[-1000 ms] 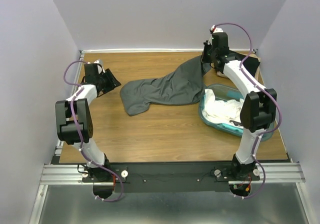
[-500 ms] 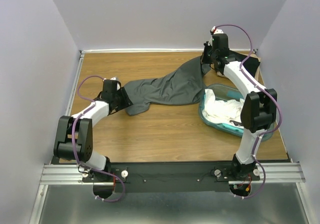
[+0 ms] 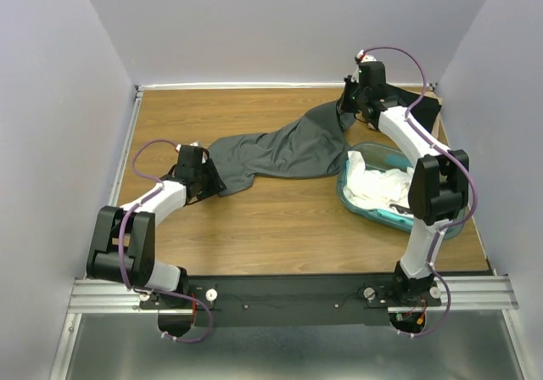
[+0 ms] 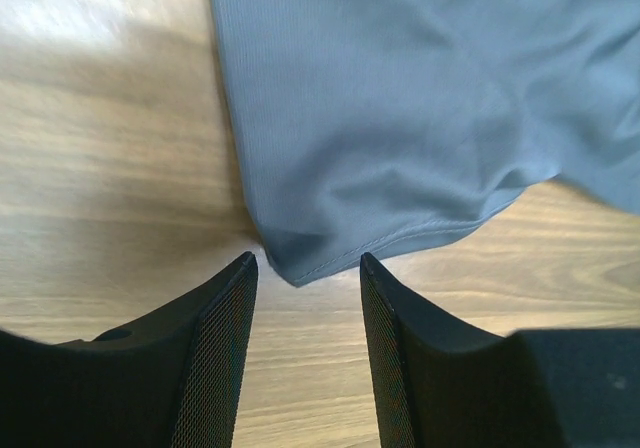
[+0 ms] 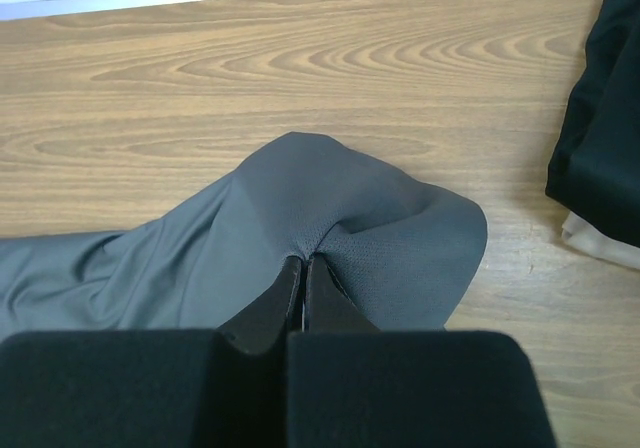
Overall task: Fold and stack the t-shirts
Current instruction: Flatten the tshirt out
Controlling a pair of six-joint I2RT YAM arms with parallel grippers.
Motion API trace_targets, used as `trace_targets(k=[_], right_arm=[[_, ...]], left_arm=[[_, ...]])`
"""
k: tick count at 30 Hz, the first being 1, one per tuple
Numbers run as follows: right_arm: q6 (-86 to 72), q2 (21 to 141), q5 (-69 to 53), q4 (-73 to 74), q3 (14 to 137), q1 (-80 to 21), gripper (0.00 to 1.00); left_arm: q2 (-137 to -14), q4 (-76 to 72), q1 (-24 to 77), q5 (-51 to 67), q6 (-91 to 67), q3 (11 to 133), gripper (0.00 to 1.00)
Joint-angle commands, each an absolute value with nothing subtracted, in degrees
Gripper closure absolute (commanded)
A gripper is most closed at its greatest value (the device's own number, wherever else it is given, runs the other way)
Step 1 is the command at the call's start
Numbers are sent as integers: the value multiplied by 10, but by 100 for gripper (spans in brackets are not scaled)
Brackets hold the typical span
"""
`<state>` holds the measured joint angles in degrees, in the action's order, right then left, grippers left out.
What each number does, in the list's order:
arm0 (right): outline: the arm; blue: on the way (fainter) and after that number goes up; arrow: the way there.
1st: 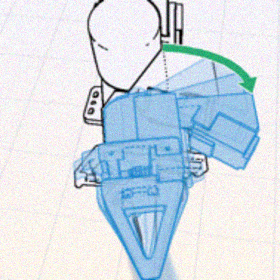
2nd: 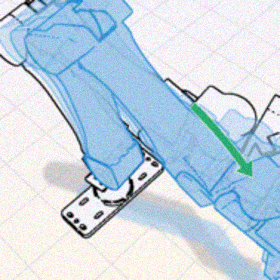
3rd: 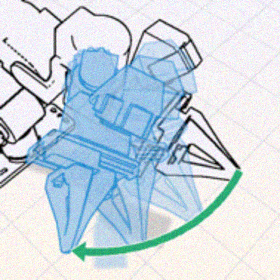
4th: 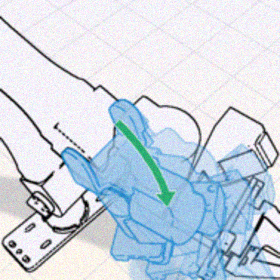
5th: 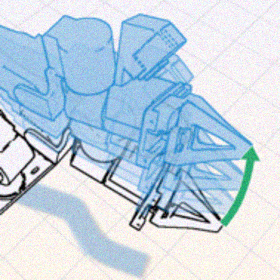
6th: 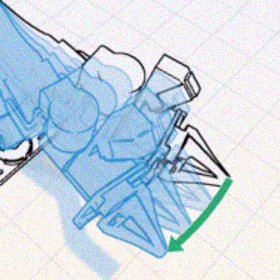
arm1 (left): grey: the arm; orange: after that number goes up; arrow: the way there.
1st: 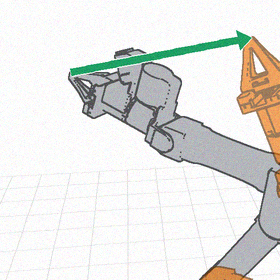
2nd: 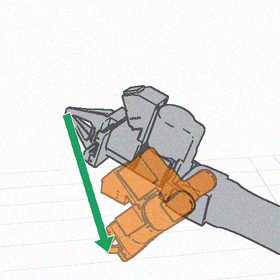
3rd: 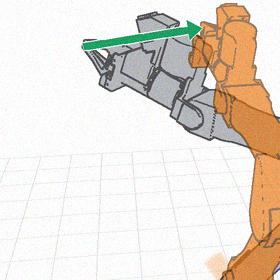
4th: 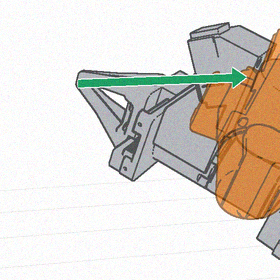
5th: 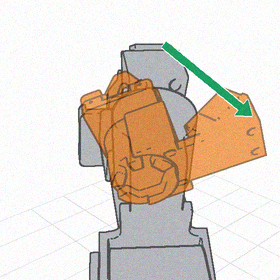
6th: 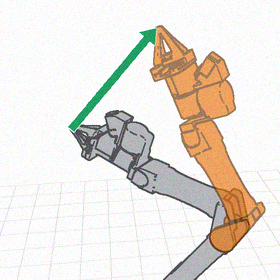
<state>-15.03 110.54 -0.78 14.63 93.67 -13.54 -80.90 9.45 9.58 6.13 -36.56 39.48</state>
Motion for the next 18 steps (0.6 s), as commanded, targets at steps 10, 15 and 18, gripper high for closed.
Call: trace_targets(k=[10,15,18], right_arm=[[-155,1066,-10,132,915,-134,100],[-156,1065,-11,132,913,-134,100],[-156,1064,-10,132,913,-134,100]], left_arm=[[-860,65,108,73,-366,397,43],[-877,62,113,75,-360,410,53],[-879,61,116,82,-360,408,74]])
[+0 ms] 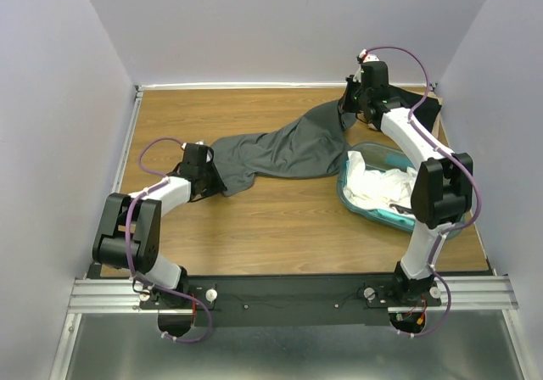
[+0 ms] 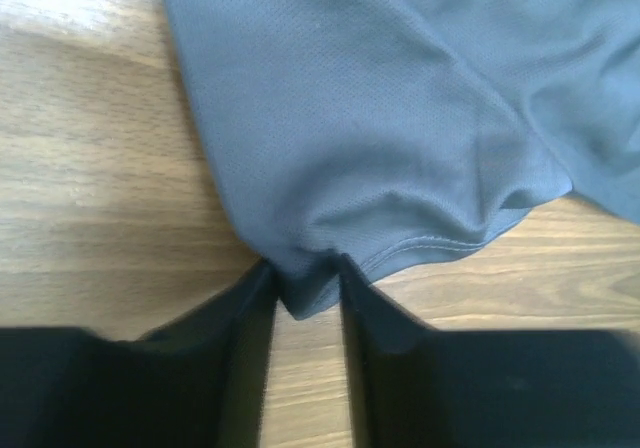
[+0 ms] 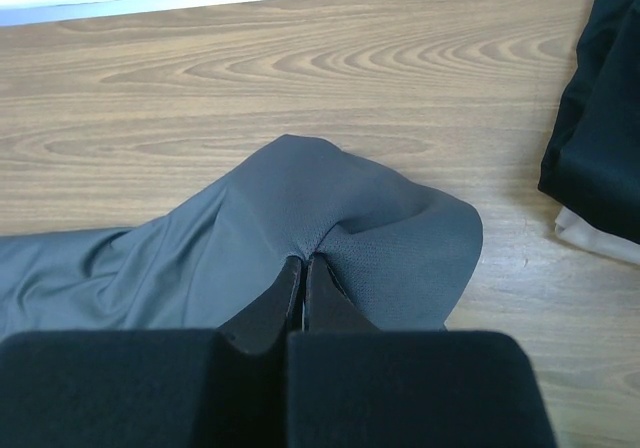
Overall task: Fold and stack the t-shirts
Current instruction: Flatten the tshirt out
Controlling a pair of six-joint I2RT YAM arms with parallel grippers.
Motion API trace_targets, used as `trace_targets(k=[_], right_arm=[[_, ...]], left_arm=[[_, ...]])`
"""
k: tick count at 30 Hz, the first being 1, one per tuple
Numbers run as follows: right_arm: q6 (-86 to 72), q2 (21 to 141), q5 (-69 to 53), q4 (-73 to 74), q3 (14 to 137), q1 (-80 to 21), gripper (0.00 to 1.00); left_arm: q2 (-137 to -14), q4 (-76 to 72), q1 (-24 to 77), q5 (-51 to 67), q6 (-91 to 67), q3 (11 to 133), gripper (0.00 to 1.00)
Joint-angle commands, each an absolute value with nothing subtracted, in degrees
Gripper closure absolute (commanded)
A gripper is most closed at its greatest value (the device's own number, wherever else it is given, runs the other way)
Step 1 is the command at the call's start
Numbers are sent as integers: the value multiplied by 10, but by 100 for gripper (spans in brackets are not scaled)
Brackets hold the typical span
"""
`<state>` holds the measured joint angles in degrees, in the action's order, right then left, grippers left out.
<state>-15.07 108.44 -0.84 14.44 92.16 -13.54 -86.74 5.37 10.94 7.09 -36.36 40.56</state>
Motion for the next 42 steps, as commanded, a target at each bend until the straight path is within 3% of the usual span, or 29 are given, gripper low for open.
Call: trace_targets(k=[1,8,16,23,34,40,42], right_arm=[[-156,1063,-9,132,913,-134,100],[-146,1036,-29,133,913,-134,100],[-156,970,-116,134,904,-135,100],[-157,991,-93,134,936,-135,99],[-166,1011,-85,133,981,-135,100],[-153,1119,-102,134,1066,-135,100],[-155,1167,-116,135,1102,-134,78]], left_arm=[[-877,62,116,87,-359,408,79],[-837,87,108,153,-352,435,100],[-784,129,-55,250,-304,579,100],[-844,92,-148,371,-301,610,100],[-862,116,-182,362,-249,643,100],[-922,102,-197,346,-222,642,100],[-952,97,-196,343,-217,643,100]])
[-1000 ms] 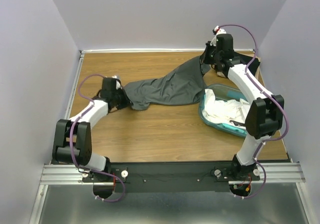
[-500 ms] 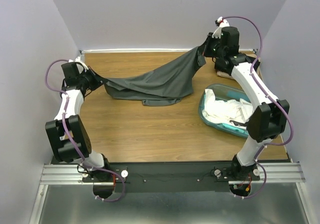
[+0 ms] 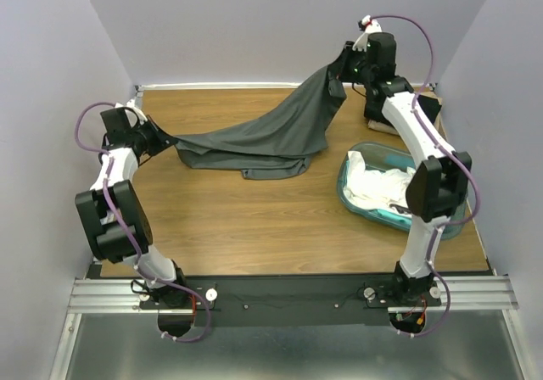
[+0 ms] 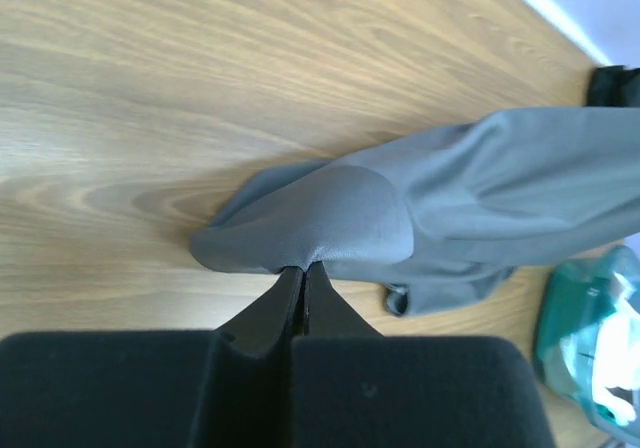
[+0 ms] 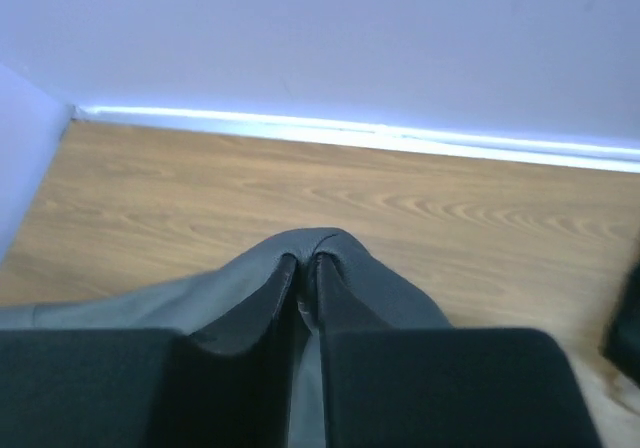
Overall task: Fold and stack the t-shirts
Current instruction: Flatten the tshirt out
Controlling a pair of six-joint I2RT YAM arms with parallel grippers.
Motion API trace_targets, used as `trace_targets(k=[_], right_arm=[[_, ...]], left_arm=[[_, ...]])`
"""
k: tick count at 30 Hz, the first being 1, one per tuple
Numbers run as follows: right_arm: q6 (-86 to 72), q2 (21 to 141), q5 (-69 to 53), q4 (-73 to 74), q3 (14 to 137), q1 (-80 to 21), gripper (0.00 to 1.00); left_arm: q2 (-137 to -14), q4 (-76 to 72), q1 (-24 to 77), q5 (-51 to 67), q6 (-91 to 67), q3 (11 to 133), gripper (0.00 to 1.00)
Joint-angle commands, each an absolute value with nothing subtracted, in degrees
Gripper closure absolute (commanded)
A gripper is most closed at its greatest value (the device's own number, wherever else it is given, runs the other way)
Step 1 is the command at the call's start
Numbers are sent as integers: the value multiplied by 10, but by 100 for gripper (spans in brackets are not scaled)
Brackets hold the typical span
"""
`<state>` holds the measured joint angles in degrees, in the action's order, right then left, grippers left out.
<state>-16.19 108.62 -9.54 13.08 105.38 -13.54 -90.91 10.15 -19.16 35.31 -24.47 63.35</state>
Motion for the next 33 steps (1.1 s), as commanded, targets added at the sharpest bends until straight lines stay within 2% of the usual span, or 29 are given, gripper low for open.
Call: trace_targets(k=[1,3,7,11,16,20,33], right_arm=[[-156,1178,-117,142,1111,-135,44],[-166,1187,-126,149,1111,-135,19],[-168,1148,-125,149,1035,-142,14],[-178,1108,-137,149,942,-148,19],[-182,1102,-142,149,855,-163,36],[-189,1114,-138,149,836,-166,44],[-210,1168,-98,150,814,-166,42]], left_arm=[[-967,92,-196,343,-211,646,100],[-976,91,-196,334,-205,646,100],[-981,89,-196,328,-189,642,100],[-982,90,-196,322,-182,638,100],[-982,81,-196,330,-185,627,100],[-982,78,-196,331,-183,621,100],[-974,81,-196,327,-177,614,100]])
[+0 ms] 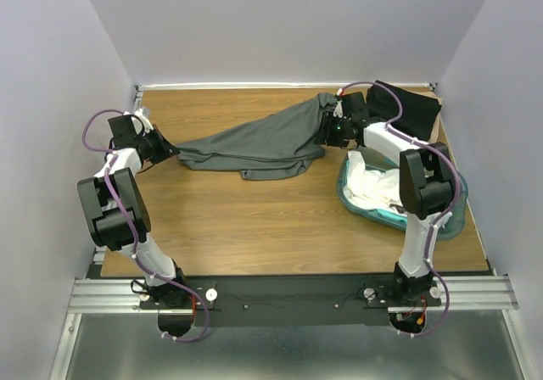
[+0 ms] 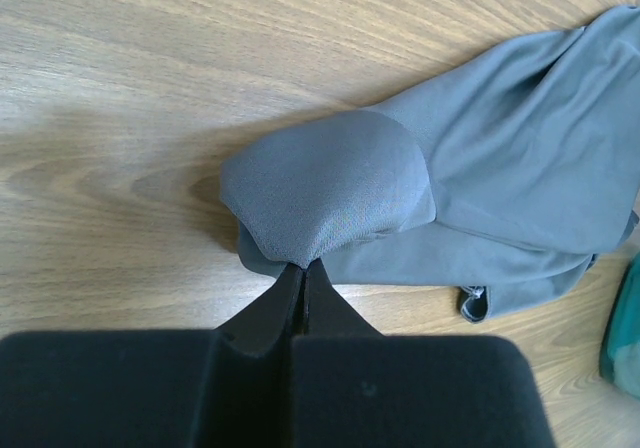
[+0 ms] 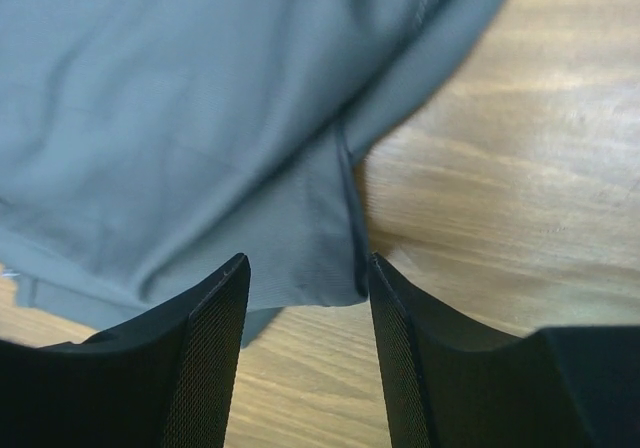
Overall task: Fold and stack the t-shirts
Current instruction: Flatten the tshirt out
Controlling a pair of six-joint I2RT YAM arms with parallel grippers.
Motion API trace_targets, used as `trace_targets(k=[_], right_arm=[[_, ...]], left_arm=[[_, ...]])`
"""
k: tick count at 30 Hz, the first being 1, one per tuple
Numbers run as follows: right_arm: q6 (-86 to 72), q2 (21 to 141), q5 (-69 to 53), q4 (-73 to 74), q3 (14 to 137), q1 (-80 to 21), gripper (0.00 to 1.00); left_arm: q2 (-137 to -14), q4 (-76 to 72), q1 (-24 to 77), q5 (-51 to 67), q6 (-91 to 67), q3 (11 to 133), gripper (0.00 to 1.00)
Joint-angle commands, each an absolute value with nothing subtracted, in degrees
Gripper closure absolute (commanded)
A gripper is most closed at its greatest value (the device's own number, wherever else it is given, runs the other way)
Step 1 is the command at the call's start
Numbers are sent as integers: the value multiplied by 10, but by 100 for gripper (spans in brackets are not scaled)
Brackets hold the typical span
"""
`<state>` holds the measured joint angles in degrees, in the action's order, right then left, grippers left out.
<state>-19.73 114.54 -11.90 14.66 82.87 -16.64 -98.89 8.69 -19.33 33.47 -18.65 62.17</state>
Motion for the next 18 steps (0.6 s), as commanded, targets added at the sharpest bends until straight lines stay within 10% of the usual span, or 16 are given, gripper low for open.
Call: trace_targets(k=[1,18], right_arm=[[-214,1170,-96,150,812,-166,42],[-231,1187,-104,151,789,-166,59]], left_arm=[[-975,82,-197,328,-176,613,100],[-978,85,-197,327,-173,619,100]])
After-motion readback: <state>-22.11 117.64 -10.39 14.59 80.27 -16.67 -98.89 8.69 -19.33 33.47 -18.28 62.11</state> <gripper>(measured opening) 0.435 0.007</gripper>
